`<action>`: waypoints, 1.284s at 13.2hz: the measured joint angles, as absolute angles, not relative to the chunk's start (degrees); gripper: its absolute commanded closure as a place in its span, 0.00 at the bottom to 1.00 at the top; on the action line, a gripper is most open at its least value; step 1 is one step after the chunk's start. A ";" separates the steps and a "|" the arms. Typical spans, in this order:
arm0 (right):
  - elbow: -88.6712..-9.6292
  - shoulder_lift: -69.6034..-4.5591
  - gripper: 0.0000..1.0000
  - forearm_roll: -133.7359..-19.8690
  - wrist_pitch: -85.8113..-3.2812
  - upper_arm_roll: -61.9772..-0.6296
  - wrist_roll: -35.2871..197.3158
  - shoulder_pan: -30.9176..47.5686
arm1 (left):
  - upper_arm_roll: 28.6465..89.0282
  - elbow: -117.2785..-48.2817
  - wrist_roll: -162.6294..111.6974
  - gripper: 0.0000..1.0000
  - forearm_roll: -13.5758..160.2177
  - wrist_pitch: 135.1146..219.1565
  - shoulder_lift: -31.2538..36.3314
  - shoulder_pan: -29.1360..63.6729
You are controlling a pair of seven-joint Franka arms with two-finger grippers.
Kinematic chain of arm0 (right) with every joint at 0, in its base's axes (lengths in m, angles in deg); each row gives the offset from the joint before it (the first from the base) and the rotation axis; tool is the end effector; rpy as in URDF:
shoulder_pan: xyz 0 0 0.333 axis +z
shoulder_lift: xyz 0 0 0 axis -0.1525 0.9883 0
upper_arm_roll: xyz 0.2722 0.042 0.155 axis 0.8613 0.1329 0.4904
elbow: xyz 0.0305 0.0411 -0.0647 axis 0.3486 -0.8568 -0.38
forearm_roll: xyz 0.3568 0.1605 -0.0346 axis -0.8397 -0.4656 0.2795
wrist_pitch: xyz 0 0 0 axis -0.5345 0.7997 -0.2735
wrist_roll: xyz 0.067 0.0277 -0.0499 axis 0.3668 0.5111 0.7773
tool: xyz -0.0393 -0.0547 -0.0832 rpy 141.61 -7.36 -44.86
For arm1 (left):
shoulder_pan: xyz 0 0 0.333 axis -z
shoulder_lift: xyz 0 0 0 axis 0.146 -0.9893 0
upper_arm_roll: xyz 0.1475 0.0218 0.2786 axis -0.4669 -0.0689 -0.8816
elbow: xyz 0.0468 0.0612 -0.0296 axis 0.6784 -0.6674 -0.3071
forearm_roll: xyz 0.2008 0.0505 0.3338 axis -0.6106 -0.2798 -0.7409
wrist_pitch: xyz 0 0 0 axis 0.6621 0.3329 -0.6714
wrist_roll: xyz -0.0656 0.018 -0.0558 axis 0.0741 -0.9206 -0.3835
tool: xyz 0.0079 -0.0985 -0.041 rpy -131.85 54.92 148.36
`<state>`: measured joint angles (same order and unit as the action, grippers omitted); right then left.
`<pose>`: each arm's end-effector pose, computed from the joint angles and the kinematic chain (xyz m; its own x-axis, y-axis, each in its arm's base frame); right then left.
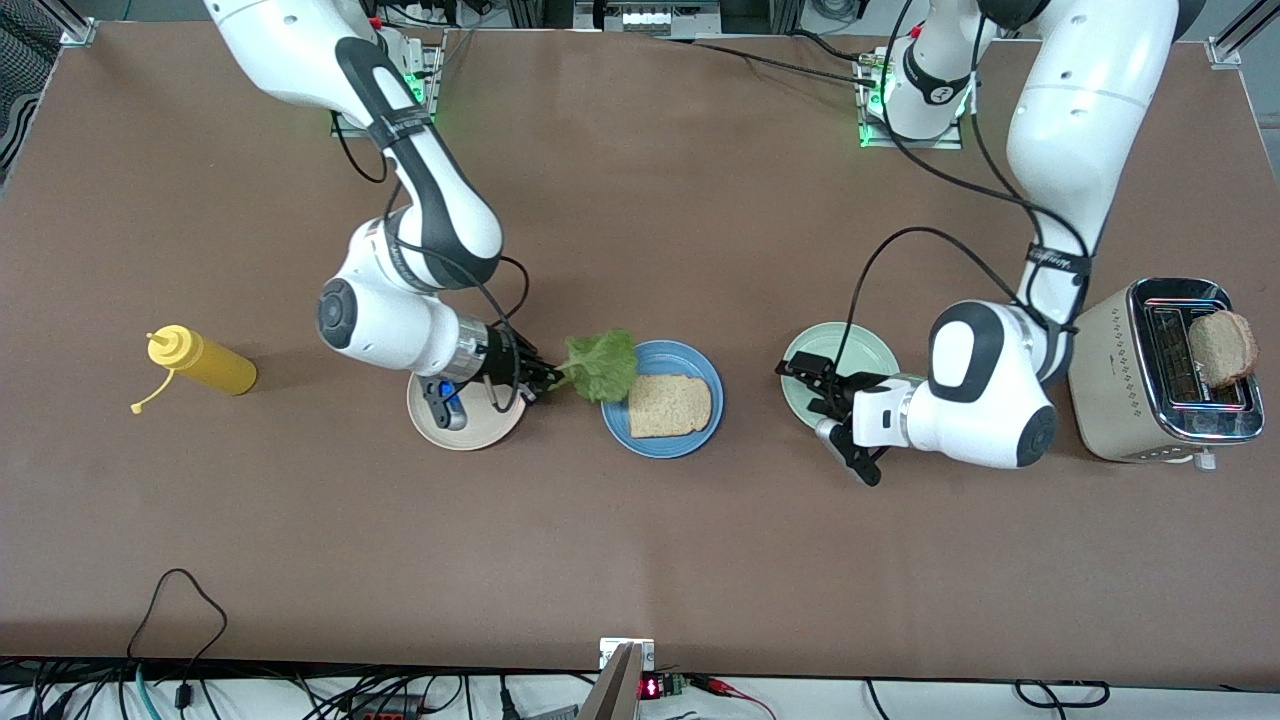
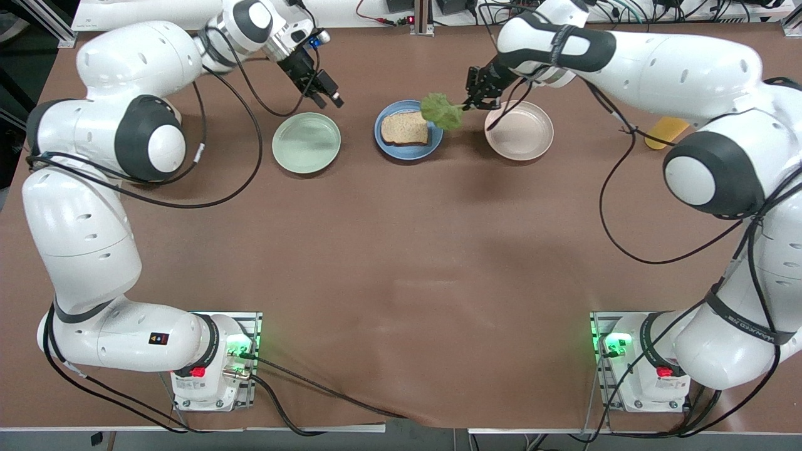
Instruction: Make sandwich in blue plate with both arms
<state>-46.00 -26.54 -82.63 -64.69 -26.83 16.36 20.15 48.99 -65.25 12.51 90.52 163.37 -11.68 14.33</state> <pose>0.6085 0.3339 0.2715 0.4757 -0.7467 -0.4650 -0.8792 -0.4194 -0.2260 0.6642 -0.1897 0.2754 0.8139 -0.5786 -0.0532 -0.4508 -0.6866 0.5704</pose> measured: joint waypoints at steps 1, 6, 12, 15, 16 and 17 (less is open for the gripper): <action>-45.71 -25.55 1.00 -83.32 -66.55 -26.82 15.05 21.37 | 49.01 -65.25 10.22 0.00 84.83 162.14 -9.89 14.40; -41.49 -18.47 0.45 -83.69 -72.35 -26.74 9.03 26.98 | 48.85 -64.30 7.88 0.00 61.32 159.30 -2.82 14.35; -39.00 -17.59 0.00 -82.90 -71.68 -27.98 9.17 26.39 | 47.09 -48.93 6.57 0.00 54.41 145.99 1.72 13.04; -37.17 -19.87 0.00 -75.66 -62.01 -28.51 10.28 22.30 | 46.81 -45.37 -0.65 0.00 56.64 144.29 3.84 11.04; -36.35 -21.39 0.00 -73.66 -57.04 -28.63 12.39 20.04 | 46.81 -45.99 -3.56 0.00 57.45 143.89 4.88 10.83; -35.75 -23.03 0.00 -72.31 -52.59 -28.71 15.79 17.76 | 46.82 -47.34 -5.38 0.00 58.37 144.22 5.84 10.52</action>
